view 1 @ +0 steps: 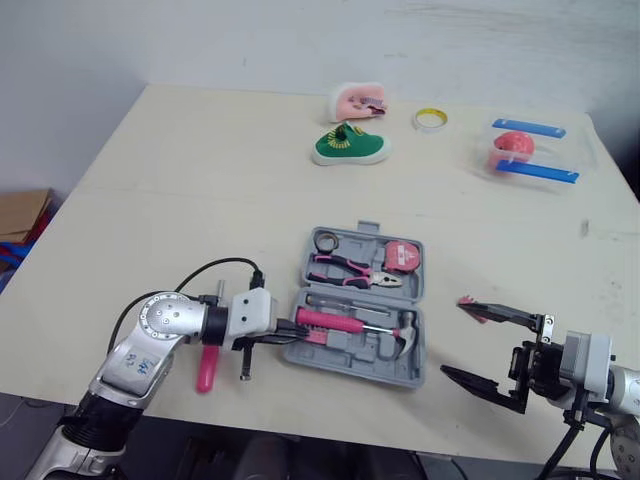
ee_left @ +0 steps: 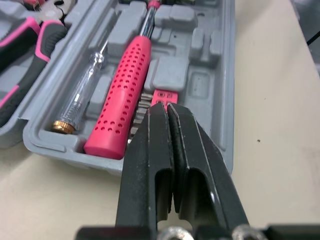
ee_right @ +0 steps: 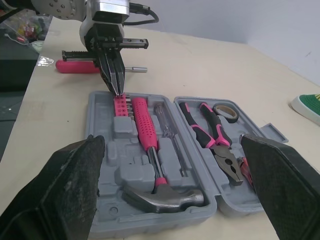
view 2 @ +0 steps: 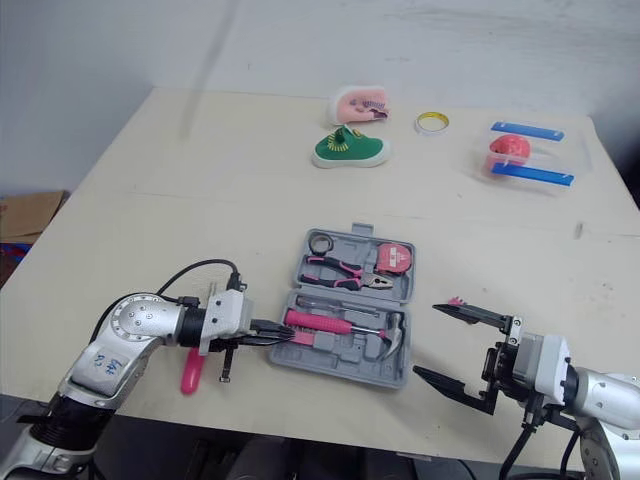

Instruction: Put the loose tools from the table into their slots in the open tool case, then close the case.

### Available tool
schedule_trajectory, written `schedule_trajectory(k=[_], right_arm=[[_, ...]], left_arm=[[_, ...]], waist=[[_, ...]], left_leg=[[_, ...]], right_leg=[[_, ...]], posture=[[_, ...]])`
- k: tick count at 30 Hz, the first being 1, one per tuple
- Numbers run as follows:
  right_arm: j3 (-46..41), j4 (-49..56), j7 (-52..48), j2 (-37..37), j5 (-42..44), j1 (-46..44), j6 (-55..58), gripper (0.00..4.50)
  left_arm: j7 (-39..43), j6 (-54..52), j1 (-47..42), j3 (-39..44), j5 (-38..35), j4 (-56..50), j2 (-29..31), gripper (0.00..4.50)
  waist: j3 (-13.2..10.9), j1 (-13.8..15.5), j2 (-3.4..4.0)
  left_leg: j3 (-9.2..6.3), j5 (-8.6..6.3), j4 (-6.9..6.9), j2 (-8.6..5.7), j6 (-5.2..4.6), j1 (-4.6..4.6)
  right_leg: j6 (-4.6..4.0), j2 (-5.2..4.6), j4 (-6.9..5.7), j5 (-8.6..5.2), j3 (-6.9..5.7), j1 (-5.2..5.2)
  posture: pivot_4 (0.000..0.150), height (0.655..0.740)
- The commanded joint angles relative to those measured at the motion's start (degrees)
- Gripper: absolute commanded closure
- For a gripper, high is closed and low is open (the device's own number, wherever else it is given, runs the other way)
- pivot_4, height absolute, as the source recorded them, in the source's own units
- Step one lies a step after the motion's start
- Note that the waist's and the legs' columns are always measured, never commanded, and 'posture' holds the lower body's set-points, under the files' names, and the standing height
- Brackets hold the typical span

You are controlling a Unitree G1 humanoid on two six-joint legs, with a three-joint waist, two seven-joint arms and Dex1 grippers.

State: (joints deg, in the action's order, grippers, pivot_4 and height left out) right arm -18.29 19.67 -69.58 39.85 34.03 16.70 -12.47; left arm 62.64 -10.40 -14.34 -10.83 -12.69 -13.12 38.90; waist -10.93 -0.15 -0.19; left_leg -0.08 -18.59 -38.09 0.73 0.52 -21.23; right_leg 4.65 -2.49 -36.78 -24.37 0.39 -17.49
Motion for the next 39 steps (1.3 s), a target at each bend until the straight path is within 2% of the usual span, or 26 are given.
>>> schedule_trajectory(k=[1, 8, 18, 23, 27, 31, 33, 36, 39], right_arm=[[-1.2, 0.2, 0.0, -0.4, 0.3, 0.5, -1.1, 0.0], [-1.1, 0.2, 0.2, -0.7, 0.0, 0.9, -1.5, 0.0], [-0.9, -1.4, 0.2, -0.5, -0.4, -0.6, -2.1, 0.0], [-0.6, -1.9, 0.2, -0.6, -0.6, -1.3, -2.2, 0.0], [-0.6, -2.6, 0.4, -0.7, -1.0, -1.8, -2.4, 0.0], [-1.0, -3.1, 0.4, -0.7, -1.3, -1.8, -2.8, 0.0], [-1.8, -3.9, 0.5, -0.2, -1.6, -1.4, -2.8, 0.0], [-3.8, -5.2, 1.4, 0.4, -1.6, -0.9, -2.4, 0.0], [-7.4, -7.9, 1.6, 1.2, -0.8, 0.4, -1.9, 0.0]], left_arm=[[-1.2, 1.6, -0.6, 0.3, 1.6, 1.2, 0.1, 4.47], [-2.2, 0.8, -1.3, -0.1, 1.7, 1.7, -0.6, 4.47], [-2.5, -5.8, -1.6, -5.9, 7.4, 1.3, 2.7, 4.47], [-2.3, -11.1, -2.2, -10.5, 11.3, 1.8, 4.7, 4.47], [-4.3, -9.4, -3.1, -11.5, 10.9, 2.6, 1.2, 4.47], [-3.9, -3.9, -3.0, -9.9, 10.6, 4.0, 0.9, 4.47], [-3.7, -1.7, -2.6, -2.6, 0.9, 2.0, -2.9, 4.47], [-3.4, 1.2, -1.3, 5.0, -5.7, 1.1, -4.7, 4.47], [-2.7, 1.4, 1.5, 11.8, -10.8, 0.5, -3.5, 3.68]], waist=[[0.0, 0.0, 0.0], [0.0, 0.0, 0.0], [0.1, -0.1, 0.07], [0.5, -0.1, 0.39], [1.0, -0.1, 0.75], [1.1, 0.0, 0.65], [1.1, -0.1, 0.65], [0.8, 0.0, 0.21], [0.7, 0.0, 0.09]], left_leg=[[0.0, 0.0, 0.0, 0.0, 0.0, 0.01], [0.0, 0.0, -0.01, 0.0, 0.0, 0.02], [0.04, 0.0, 0.0, 0.0, 0.01, 0.09], [0.05, 0.0, 0.01, 0.0, 0.0, 0.16], [0.1, 0.0, 0.05, 0.0, -0.01, 0.27], [0.1, -0.01, 0.04, 0.0, -0.02, 0.31], [0.09, -0.02, 0.05, 0.0, -0.03, 0.27], [0.09, -0.01, 0.0, 0.0, -0.03, 0.02], [0.03, 0.0, 0.0, 0.03, 0.0, 0.02]], right_leg=[[0.0, 0.0, -0.01, 0.0, 0.0, 0.0], [0.0, 0.0, -0.02, 0.0, 0.0, 0.0], [0.0, 0.0, 0.0, 0.0, 0.04, 0.02], [0.0, -0.01, 0.02, 0.0, 0.06, 0.08], [0.0, 0.0, 0.04, 0.0, 0.11, 0.16], [0.0, 0.0, 0.04, 0.0, 0.11, 0.21], [0.0, 0.0, 0.12, 0.0, 0.1, 0.21], [0.0, -0.01, -0.03, 0.0, 0.08, -0.04], [0.0, 0.0, 0.02, 0.0, 0.03, -0.04]], posture=[[0.15, 0.74], [0.15, 0.74], [0.15, 0.74], [0.15, 0.74], [0.15, 0.74], [0.15, 0.74], [0.15, 0.74], [0.15, 0.74], [0.15, 0.74]])
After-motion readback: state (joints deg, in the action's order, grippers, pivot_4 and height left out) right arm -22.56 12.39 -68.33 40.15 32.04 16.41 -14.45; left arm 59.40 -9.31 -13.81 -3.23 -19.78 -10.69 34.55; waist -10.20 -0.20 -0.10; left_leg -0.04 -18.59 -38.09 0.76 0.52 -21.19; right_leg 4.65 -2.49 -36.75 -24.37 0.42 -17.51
